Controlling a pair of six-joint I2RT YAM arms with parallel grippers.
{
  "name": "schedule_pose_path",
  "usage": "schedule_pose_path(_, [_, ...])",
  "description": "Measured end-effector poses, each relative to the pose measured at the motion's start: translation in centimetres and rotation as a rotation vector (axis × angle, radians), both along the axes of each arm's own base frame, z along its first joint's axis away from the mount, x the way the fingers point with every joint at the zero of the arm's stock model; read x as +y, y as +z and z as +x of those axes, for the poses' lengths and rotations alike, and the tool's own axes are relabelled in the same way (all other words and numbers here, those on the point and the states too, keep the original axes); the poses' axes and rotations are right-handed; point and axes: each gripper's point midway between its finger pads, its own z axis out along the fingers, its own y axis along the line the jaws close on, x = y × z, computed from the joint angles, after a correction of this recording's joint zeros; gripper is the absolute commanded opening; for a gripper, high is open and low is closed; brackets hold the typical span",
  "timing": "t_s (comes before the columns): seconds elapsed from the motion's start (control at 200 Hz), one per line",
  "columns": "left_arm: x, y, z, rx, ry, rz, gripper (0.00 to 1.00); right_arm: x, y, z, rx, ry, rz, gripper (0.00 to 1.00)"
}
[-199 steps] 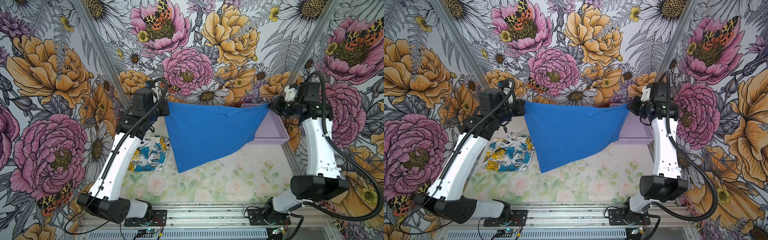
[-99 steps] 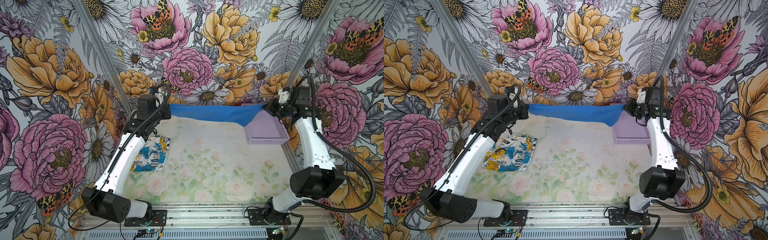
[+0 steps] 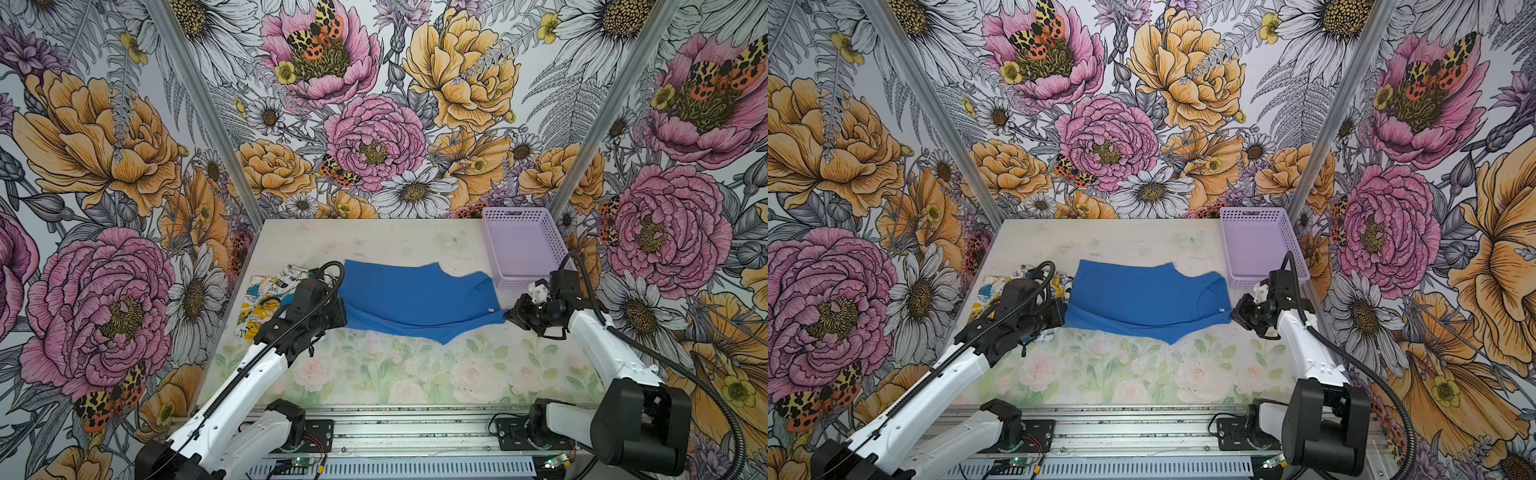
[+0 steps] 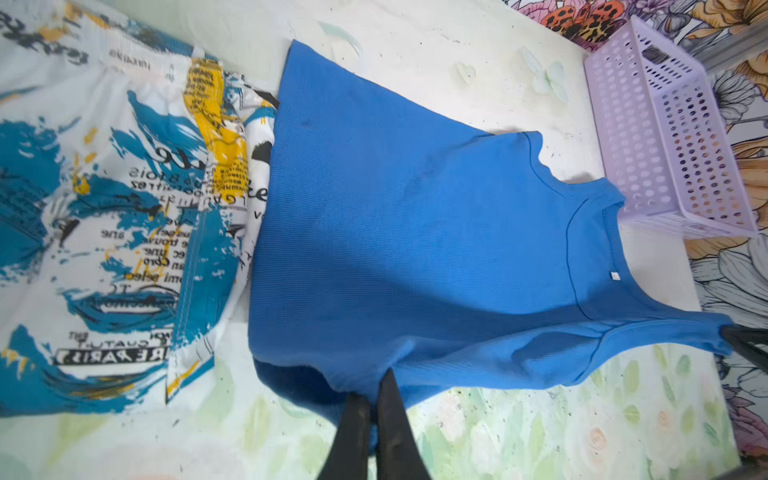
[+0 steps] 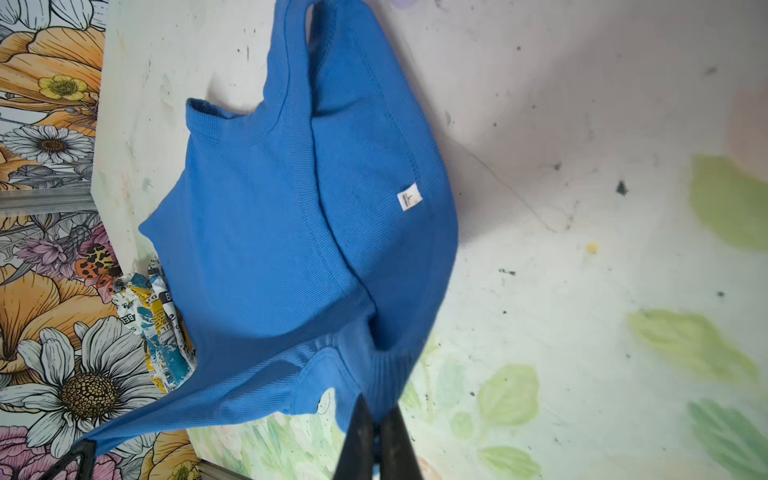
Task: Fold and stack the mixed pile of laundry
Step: 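Swing the raised T-shirt away from the robot and lay it flat with both grippers, then drag the T-shirt's near hem toward the robot with both grippers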
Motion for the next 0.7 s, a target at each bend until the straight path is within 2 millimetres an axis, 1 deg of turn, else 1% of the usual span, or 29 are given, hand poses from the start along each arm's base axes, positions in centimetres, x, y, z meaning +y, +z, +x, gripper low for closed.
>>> schedule_pose_path(0.075, [-0.7, -0.6, -1.4, 0.028, 0.006, -0.02, 0.0, 0.1, -0.4, -0.6, 0.011, -0.006, 0.004, 0.0])
schedule_pose_path(0.16, [-1.2, -1.6, -3.5, 0.071, 0.013, -0.033, 0.0, 0.0, -0.7, -1.3, 0.029, -0.016, 0.0, 0.0])
schedule_pose_path(0.235, [-1.3, -2.3, -5.2, 0.107, 0.028, -0.041, 0.0, -0.3, -0.9, -2.0, 0.056, -0.034, -0.016, 0.0])
schedule_pose_path(0.34, [-0.9, -2.9, -7.0, 0.138, 0.065, -0.045, 0.0, -1.1, -1.0, -3.3, 0.094, -0.066, -0.049, 0.0])
schedule_pose_path(0.475, [-0.3, -3.6, -8.4, 0.173, 0.106, -0.035, 0.0, -2.4, -1.2, -4.9, 0.146, -0.117, -0.101, 0.0])
schedule_pose_path(0.701, [-0.2, -4.4, -9.7, 0.216, 0.13, -0.019, 0.0, -3.9, -2.0, -6.8, 0.235, -0.167, -0.166, 0.0])
